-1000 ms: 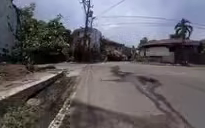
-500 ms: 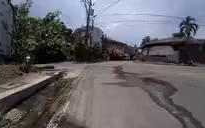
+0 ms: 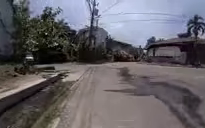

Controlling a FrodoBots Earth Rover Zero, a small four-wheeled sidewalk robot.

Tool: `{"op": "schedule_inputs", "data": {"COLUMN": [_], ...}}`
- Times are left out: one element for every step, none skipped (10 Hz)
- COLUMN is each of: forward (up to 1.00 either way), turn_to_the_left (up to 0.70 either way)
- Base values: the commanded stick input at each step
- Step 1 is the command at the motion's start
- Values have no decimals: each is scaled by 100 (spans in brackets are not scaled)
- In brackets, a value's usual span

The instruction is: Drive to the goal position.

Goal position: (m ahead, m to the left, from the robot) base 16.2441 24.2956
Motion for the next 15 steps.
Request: {"op": "schedule_inputs", "data": {"forward": [100,100,100,100,100,100,100,100,100,100,100,100,100,100,100], "turn_to_the_left": [0,0,0,0,0,0,0,0,0,1,17,34,18,0,0]}}
